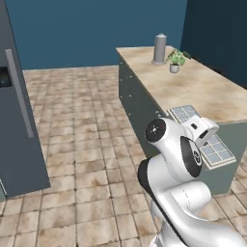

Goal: The ice cube tray has been filled with water. Take the tray and place it in the freezer to make ice. Close the freezer door after placing the tray.

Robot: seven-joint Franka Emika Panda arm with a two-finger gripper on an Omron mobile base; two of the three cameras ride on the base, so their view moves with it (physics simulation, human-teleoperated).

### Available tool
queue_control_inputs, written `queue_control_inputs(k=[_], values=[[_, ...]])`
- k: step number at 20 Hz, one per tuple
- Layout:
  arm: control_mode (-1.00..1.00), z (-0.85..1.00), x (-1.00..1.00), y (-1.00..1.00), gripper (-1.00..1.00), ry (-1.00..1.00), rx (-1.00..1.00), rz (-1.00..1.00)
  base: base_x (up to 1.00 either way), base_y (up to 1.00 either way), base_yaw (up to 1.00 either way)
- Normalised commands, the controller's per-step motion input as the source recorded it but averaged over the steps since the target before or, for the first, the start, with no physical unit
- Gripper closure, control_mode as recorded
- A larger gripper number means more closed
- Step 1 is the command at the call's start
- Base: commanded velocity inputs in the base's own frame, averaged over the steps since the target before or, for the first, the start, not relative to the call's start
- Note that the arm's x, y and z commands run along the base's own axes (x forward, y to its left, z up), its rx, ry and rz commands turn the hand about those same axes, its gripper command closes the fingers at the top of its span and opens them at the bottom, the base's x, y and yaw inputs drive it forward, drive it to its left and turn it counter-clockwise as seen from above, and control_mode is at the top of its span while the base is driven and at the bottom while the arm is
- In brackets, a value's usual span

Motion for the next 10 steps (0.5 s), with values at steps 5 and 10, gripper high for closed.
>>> queue_control_inputs(k=[5, 10], values=[[1.00, 0.00, 0.00, 0.00, 1.00, 0.00, 0.00, 0.00, 0.55, 0.32, -0.17], [1.00, 0.00, 0.00, 0.00, 1.00, 0.00, 0.00, 0.00, 0.58, 0.40, -0.13]])
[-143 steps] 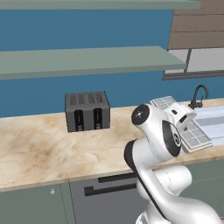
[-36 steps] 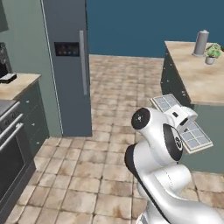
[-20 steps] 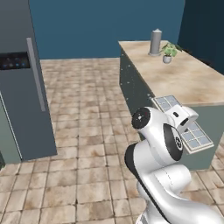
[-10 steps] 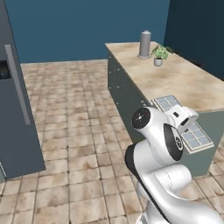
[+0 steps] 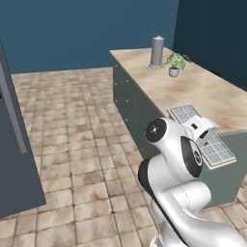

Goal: The ice cube tray has been filled with water. Take the tray and place it in the freezer to make ice. Close the freezer door after placing the tray.

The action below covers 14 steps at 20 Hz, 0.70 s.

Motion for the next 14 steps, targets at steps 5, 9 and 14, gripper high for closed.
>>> queue_control_inputs(k=[5, 9, 14], values=[[1.00, 0.00, 0.00, 0.00, 1.00, 0.00, 0.00, 0.00, 0.58, 0.46, -0.13], [1.00, 0.00, 0.00, 0.00, 1.00, 0.00, 0.00, 0.00, 0.59, 0.40, -0.11], [1.00, 0.00, 0.00, 0.00, 1.00, 0.00, 0.00, 0.00, 0.64, 0.30, -0.08]])
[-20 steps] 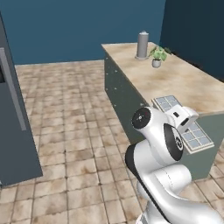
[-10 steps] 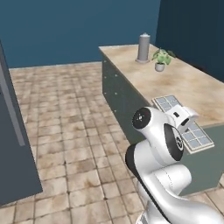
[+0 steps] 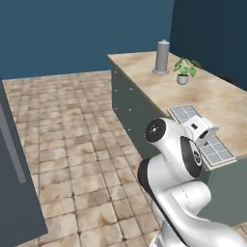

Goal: The ice cube tray has been filled with water. Take the tray and place it in the freezer to make ice. Close the freezer door after placing the tray.

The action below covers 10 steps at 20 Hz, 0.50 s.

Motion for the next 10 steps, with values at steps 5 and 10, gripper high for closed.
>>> queue_control_inputs(k=[5, 10], values=[[1.00, 0.00, 0.00, 0.00, 1.00, 0.00, 0.00, 0.00, 0.65, 0.31, -0.06], [1.00, 0.00, 0.00, 0.00, 1.00, 0.00, 0.00, 0.00, 0.63, 0.44, -0.04]])
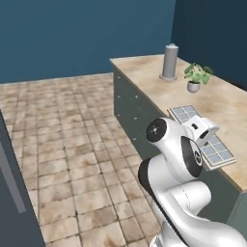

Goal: The ice cube tray has been filled with water. Take the tray and place it in the freezer to make ice. Close the freezer door after placing the tray.

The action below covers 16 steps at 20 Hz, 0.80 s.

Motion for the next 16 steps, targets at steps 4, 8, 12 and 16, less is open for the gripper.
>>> queue_control_inputs(k=[4, 8, 12, 16], values=[[1.00, 0.00, 0.00, 0.00, 1.00, 0.00, 0.00, 0.00, 0.63, 0.47, -0.01], [1.00, 0.00, 0.00, 0.00, 1.00, 0.00, 0.00, 0.00, 0.63, 0.43, 0.00], [1.00, 0.00, 0.00, 0.00, 1.00, 0.00, 0.00, 0.00, 0.64, 0.41, 0.00], [1.00, 0.00, 0.00, 0.00, 1.00, 0.00, 0.00, 0.00, 0.64, 0.30, 0.01]])
